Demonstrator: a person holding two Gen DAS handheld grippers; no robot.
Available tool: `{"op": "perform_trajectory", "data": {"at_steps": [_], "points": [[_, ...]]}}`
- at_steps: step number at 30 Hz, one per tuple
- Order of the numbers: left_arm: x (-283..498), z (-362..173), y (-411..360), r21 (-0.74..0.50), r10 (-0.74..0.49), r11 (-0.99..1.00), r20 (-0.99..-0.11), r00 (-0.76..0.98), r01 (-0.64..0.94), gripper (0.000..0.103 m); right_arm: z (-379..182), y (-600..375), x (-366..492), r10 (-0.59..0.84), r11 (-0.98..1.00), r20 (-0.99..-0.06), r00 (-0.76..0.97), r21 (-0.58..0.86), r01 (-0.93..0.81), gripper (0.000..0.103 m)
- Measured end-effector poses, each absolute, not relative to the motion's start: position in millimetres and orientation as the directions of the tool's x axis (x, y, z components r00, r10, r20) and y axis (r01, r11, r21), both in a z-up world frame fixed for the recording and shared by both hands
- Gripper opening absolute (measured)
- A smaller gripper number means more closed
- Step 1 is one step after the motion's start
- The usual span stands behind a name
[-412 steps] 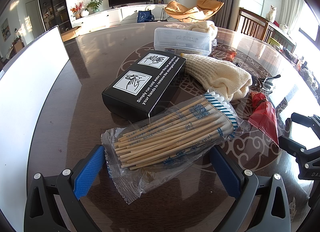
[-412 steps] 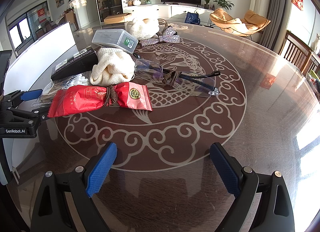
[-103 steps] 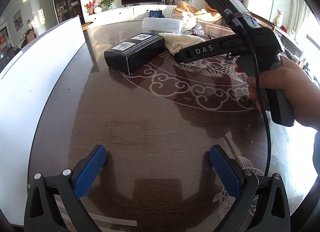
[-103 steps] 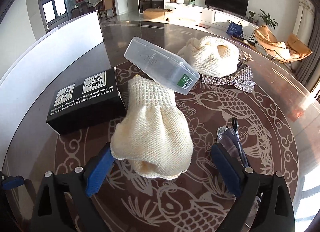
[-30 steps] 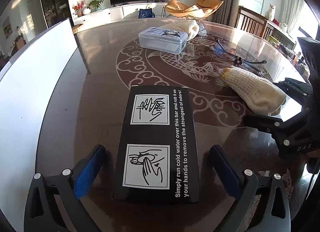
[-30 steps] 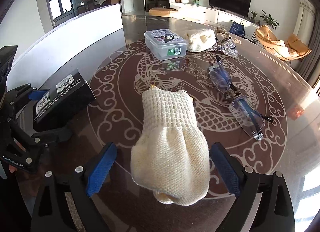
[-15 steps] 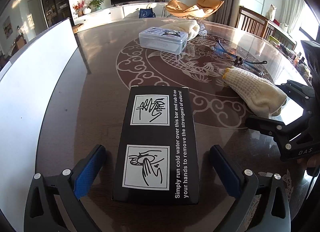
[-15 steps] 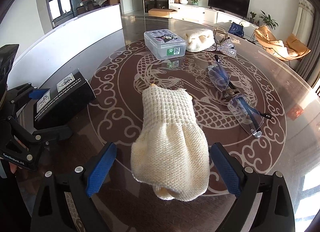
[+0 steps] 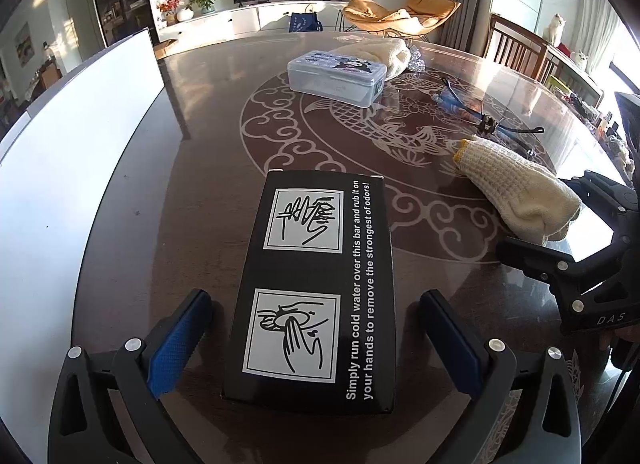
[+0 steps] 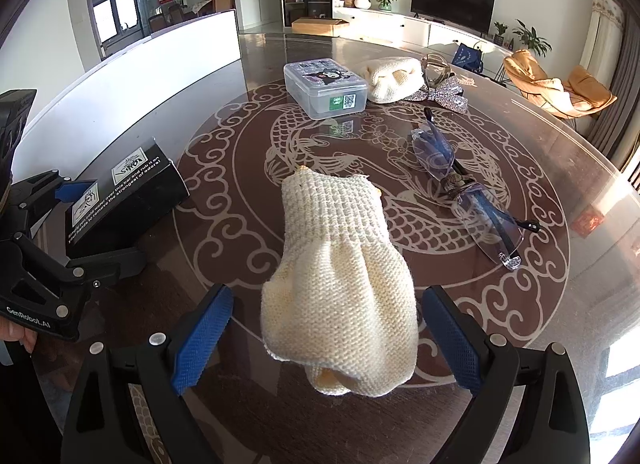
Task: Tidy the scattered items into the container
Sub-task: 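Hold the glove in the right gripper and the soap box in the left gripper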
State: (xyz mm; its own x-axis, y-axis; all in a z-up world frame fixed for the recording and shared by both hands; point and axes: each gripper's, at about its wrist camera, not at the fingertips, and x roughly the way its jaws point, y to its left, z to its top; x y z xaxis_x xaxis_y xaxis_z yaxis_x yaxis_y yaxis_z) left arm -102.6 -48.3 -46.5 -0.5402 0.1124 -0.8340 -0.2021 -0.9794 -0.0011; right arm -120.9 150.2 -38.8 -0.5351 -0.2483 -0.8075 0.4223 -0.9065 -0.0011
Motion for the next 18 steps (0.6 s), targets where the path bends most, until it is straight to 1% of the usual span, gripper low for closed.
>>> {"op": "perform_trajectory", "data": {"at_steps": [9, 18], "points": [[-107.3, -46.3, -45.9, 0.001, 0.099, -0.982, -0.854, -0.511, -0.191, 0.103, -38.9, 150.1, -121.0, -0.249, -0.906, -0.807, -0.535, -0.001, 0.422, 0.096], [-105.0, -45.4, -45.5, -0.002, 0.096, -0.983, -0.852, -0.514, -0.182, 0.103, -38.8, 150.2, -121.0, -0.249, -0.906, -0.808, -0.535, -0.001, 0.422, 0.096]]}}
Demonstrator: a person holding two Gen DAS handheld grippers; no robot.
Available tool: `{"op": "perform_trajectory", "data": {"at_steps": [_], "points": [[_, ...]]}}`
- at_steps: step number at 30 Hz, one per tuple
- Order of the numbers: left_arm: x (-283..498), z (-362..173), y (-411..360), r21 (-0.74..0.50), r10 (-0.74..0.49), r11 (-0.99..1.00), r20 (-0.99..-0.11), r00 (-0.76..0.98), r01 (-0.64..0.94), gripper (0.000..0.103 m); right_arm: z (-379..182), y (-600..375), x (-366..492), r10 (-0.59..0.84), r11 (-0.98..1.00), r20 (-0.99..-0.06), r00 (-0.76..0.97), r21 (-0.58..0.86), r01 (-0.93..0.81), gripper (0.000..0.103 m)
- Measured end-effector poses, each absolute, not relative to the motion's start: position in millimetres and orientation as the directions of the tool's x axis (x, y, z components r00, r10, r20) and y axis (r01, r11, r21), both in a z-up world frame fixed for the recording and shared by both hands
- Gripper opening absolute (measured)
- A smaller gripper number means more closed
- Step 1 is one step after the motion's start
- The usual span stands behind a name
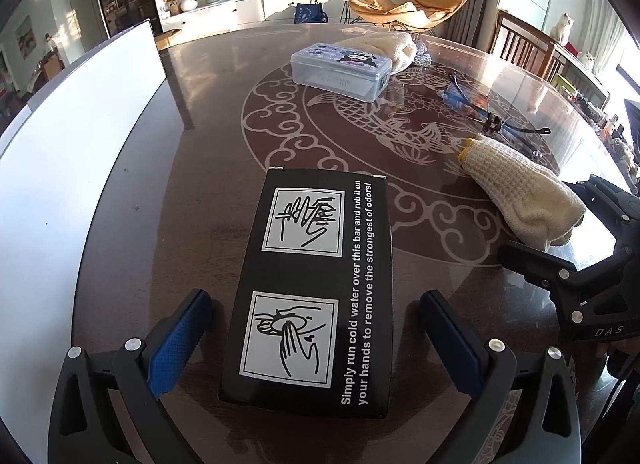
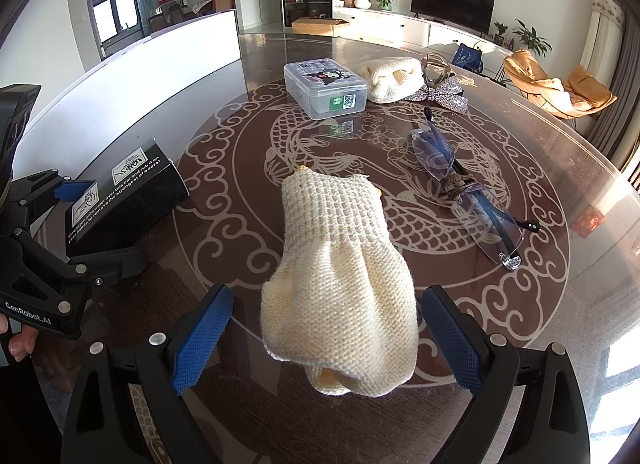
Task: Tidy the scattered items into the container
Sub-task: 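Hold the glove in the right gripper and the soap box in the left gripper, then carry the soap box and glove to the white box and release them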
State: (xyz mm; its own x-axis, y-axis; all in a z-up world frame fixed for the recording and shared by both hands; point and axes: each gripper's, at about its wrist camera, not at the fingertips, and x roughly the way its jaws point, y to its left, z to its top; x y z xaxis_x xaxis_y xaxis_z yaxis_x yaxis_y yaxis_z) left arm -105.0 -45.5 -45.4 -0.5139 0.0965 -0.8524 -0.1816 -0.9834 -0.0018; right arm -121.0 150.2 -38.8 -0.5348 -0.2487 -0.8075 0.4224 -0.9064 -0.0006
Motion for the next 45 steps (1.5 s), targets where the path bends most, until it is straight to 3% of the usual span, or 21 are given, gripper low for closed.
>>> {"op": "perform_trajectory", "data": {"at_steps": [29, 31, 32, 33, 34, 39, 42, 45], "points": [[-103, -45, -47, -0.003, 0.118, -0.976, -0.848, -0.517, -0.219, 0.103, -39, 148, -123, -0.238, -0.911, -0.813, -0.531, -0.002, 0.413, 0.096], [-101, -44, -50, -0.021, 0.146, -0.970, -0.844, -0.515, -0.241, 0.103, -38, 148, -124, -0.213, -0.924, -0.817, -0.536, -0.010, 0.383, 0.093], [-100, -43, -52, -0.026, 0.149, -0.972, -0.836, -0.528, -0.233, 0.093, -37, 149, -122, -0.205, -0.930, -0.816, -0.540, -0.009, 0.366, 0.082], [-98, -41, -53, -0.011, 0.138, -0.973, -0.827, -0.546, -0.229, 0.079, -33, 149, -118, -0.196, -0.937, -0.812, -0.550, -0.010, 0.349, 0.066], [-96, -38, -54, -0.002, 0.137, -0.972, -0.821, -0.555, -0.236, 0.058, -29, 151, -114, -0.189, -0.944, -0.812, -0.551, -0.004, 0.330, 0.035], [-84, -28, -59, -0.088, 0.207, -0.967, -0.819, -0.535, -0.240, 0.058, -5, 158, -77, -0.212, -0.954, -0.784, -0.583, 0.037, 0.296, 0.035], [-62, -11, -48, -0.067, 0.218, -0.960, -0.791, -0.572, -0.273, 0.058, 13, 164, -51, -0.245, -0.953, -0.745, -0.620, 0.068, 0.295, 0.035], [-44, -9, -42, -0.096, 0.246, -0.954, -0.789, -0.563, -0.283, 0.058, 7, 165, -44, -0.248, -0.952, -0.764, -0.596, 0.079, 0.295, 0.035]]}}
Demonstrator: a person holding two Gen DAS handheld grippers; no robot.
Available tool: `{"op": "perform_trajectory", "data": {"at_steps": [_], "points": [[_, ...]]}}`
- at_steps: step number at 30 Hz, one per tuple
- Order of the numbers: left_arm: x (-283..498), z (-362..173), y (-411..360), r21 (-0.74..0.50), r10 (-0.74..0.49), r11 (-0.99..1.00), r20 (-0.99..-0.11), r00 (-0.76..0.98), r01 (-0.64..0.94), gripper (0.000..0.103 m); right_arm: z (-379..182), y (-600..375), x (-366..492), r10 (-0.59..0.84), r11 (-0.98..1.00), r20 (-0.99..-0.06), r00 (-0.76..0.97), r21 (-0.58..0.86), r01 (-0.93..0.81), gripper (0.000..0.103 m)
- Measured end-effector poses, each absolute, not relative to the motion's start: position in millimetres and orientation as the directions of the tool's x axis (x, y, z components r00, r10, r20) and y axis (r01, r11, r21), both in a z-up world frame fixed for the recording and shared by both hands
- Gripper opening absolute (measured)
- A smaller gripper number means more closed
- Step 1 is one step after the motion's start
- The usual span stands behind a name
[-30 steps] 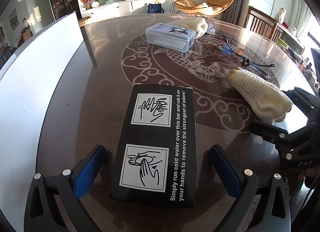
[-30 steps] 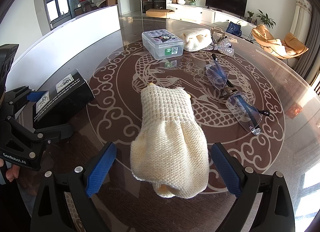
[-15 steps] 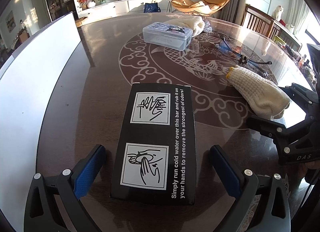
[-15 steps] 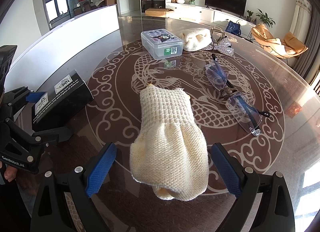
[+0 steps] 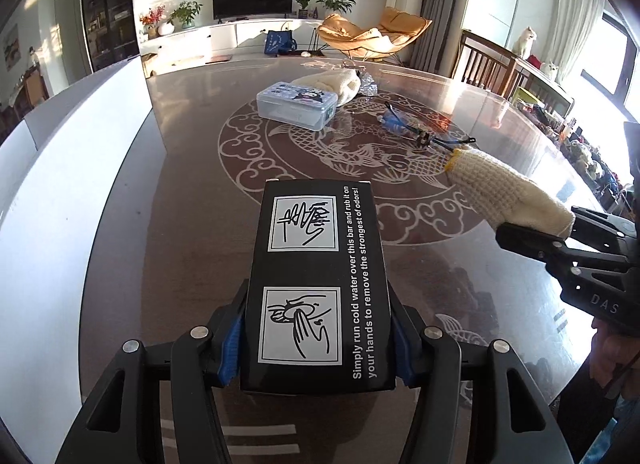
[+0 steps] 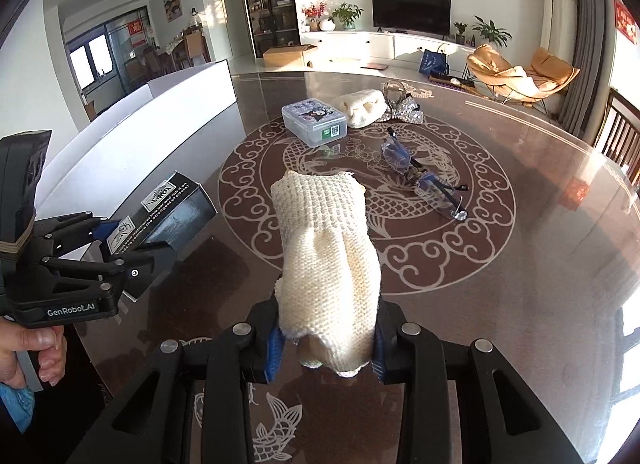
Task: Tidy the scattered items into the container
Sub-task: 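Carry the soap box and glove to the white box and release them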
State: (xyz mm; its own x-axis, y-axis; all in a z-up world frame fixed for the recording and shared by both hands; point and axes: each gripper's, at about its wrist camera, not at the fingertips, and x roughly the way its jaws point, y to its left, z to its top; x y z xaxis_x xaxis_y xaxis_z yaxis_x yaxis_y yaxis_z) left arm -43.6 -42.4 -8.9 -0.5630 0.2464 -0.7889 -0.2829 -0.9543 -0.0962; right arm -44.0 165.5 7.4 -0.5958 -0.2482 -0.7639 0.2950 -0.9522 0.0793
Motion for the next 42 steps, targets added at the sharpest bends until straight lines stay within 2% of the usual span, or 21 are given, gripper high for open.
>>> {"op": "perform_trajectory", "data": {"at_steps": [7, 14, 19, 25, 26, 27, 28, 29, 31, 33, 38, 42], "points": [[-6, 39, -89, -0.180, 0.291, -0.955, -0.721, -0.629, -0.235, 0.058, 15, 135, -43, -0.360, -0.918, -0.740, -0.568, 0.174, 0.356, 0.035], [-7, 98, -216, -0.102, 0.062, -0.995, -0.668, -0.742, 0.008, 0.058, 97, 5, -70, -0.557, -0.788, -0.620, -0.553, 0.184, 0.587, 0.035], [-23, 86, -311, -0.092, -0.075, -0.975, -0.718, -0.692, 0.201, 0.058, 120, -117, -87, -0.659, -0.667, -0.592, -0.463, 0.178, 0.723, 0.035], [-38, 60, -367, -0.104, -0.131, -0.941, -0.765, -0.630, 0.322, 0.058, 77, -227, -113, -0.621, -0.611, -0.681, -0.389, 0.109, 0.784, 0.035], [-40, 58, -370, -0.104, -0.135, -0.938, -0.768, -0.626, 0.330, 0.060, 68, -237, -117, -0.606, -0.606, -0.697, -0.383, 0.093, 0.790, 0.041], [-42, 56, -373, -0.098, -0.142, -0.937, -0.771, -0.620, 0.336, 0.062, 60, -246, -122, -0.587, -0.603, -0.715, -0.381, 0.072, 0.794, 0.043], [-43, 54, -374, -0.086, -0.154, -0.935, -0.774, -0.614, 0.344, 0.076, 52, -254, -125, -0.567, -0.601, -0.730, -0.381, 0.051, 0.798, 0.049], [-45, 53, -374, -0.074, -0.167, -0.934, -0.774, -0.611, 0.350, 0.094, 46, -259, -127, -0.557, -0.593, -0.741, -0.376, 0.038, 0.804, 0.050], [-47, 52, -373, -0.053, -0.192, -0.932, -0.765, -0.615, 0.357, 0.103, 38, -265, -127, -0.550, -0.575, -0.746, -0.374, 0.014, 0.818, 0.050], [-49, 50, -372, -0.038, -0.209, -0.930, -0.763, -0.612, 0.365, 0.103, 37, -264, -126, -0.545, -0.575, -0.736, -0.402, -0.020, 0.818, 0.050], [-51, 38, -371, -0.026, -0.209, -0.932, -0.774, -0.597, 0.361, 0.103, 17, -269, -116, -0.404, -0.570, -0.771, -0.492, -0.207, 0.795, 0.051], [-53, 37, -366, 0.007, -0.239, -0.931, -0.769, -0.593, 0.366, 0.103, 16, -264, -116, -0.376, -0.556, -0.780, -0.499, -0.241, 0.795, 0.051]]}}
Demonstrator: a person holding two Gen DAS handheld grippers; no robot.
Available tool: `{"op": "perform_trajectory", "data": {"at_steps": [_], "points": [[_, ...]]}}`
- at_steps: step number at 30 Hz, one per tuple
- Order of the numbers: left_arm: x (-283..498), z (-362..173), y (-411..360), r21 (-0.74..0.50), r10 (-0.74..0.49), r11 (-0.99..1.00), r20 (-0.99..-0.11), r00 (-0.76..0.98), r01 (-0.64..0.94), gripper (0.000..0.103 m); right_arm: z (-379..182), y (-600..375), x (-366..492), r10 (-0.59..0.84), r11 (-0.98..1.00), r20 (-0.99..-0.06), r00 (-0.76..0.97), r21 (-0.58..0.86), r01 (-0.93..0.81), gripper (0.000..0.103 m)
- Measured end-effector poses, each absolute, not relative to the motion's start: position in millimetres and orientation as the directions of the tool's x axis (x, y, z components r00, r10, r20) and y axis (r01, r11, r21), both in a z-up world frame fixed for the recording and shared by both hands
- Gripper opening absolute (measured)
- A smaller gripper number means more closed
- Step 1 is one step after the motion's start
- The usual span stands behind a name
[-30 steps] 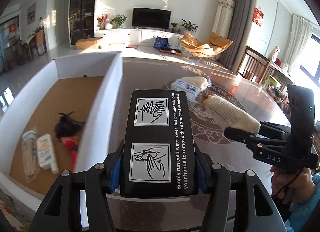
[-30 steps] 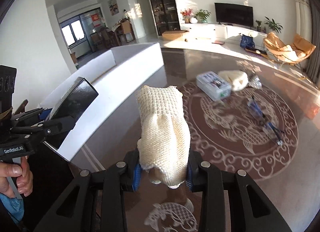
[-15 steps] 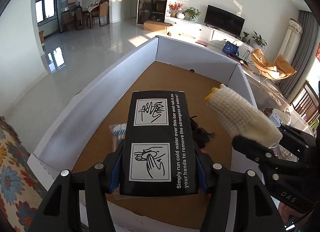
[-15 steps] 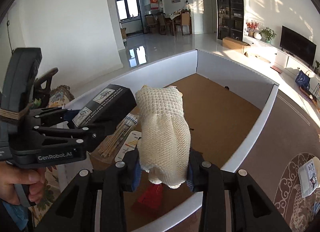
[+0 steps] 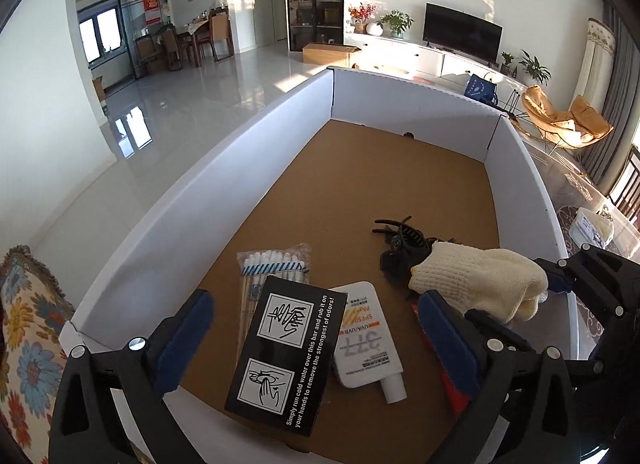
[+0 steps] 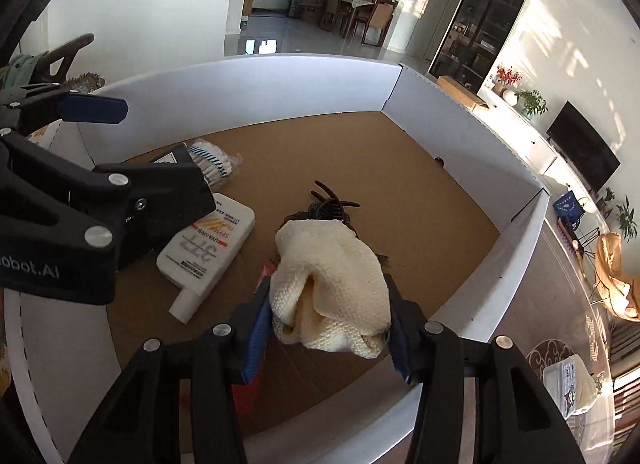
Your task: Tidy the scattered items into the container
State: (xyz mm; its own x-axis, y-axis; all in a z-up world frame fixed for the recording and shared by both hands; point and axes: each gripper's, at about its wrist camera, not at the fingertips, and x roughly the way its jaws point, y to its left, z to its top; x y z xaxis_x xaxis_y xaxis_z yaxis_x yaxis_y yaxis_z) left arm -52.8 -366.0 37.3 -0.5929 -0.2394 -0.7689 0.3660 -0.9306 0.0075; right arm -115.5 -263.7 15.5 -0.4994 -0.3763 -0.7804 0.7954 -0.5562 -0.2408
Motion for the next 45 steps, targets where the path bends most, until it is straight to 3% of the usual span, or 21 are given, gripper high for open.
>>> {"op": "perform_trajectory", "data": {"at_steps": [12, 16, 18, 22, 26, 29, 33, 41, 45], "points": [[-55, 37, -354, 0.048, -0.258, -0.937, -0.763, -0.593, 0.345, 0.103, 21, -241, -110, -0.390, -0.587, -0.774, -0.499, -0.208, 0.782, 0.051], [-32, 71, -332, 0.102, -0.322, -0.934, -0.659, -0.680, 0.343, 0.103, 50, -191, -98, -0.513, -0.693, -0.629, -0.583, -0.097, 0.714, 0.052], [-17, 97, -308, 0.085, -0.284, -0.952, -0.600, -0.748, 0.293, 0.103, 58, -153, -93, -0.513, -0.750, -0.573, -0.640, -0.064, 0.658, 0.063], [-2, 128, -229, 0.038, -0.102, -0.995, -0.558, -0.823, 0.097, 0.103, 45, -58, -87, -0.430, -0.850, -0.570, -0.700, -0.004, 0.526, 0.065], [-9, 107, -136, -0.003, 0.112, -0.990, -0.624, -0.773, -0.141, 0.103, 14, 42, -88, -0.294, -0.923, -0.655, -0.696, 0.006, 0.384, 0.065], [-27, 60, -75, -0.026, 0.190, -0.969, -0.712, -0.676, -0.245, 0.103, -2, 112, -83, -0.211, -0.955, -0.706, -0.675, 0.001, 0.297, 0.065], [-53, -1, -28, -0.011, 0.164, -0.964, -0.809, -0.565, -0.264, 0.103, -12, 170, -63, -0.138, -0.970, -0.742, -0.656, -0.033, 0.241, 0.065], [-60, -35, -23, 0.103, 0.050, -0.967, -0.819, -0.571, -0.233, 0.103, -28, 216, -39, -0.088, -0.966, -0.788, -0.609, -0.080, 0.244, 0.066], [-60, -44, -38, 0.017, 0.095, -0.981, -0.827, -0.555, -0.193, 0.103, -27, 227, -59, -0.107, -0.948, -0.795, -0.597, -0.100, 0.303, 0.072]]}}
